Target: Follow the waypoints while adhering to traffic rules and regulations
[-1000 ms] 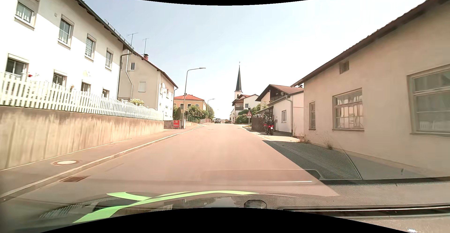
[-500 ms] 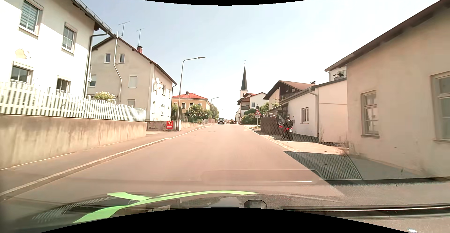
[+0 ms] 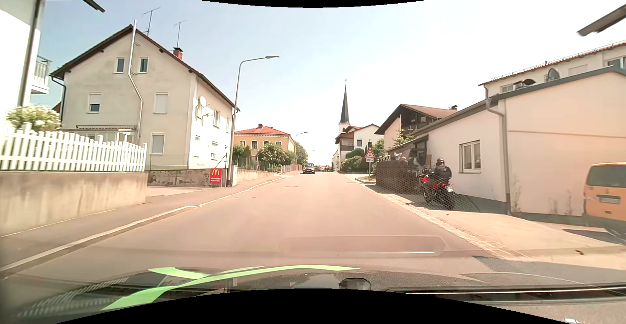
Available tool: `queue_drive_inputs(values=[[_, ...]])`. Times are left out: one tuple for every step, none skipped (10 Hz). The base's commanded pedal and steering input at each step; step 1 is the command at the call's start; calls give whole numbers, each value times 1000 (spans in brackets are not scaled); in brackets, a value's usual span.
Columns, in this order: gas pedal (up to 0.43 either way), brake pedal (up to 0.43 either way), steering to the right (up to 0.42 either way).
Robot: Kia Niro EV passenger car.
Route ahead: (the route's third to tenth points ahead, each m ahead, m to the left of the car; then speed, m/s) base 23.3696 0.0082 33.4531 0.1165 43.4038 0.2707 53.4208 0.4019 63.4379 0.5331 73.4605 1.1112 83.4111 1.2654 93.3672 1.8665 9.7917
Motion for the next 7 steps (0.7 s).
queue_drive_inputs(values=[[130, 0, 8], [130, 0, 7], [130, 0, 7], [130, 0, 7], [130, 0, 9], [130, 0, 12], [130, 0, 12]])
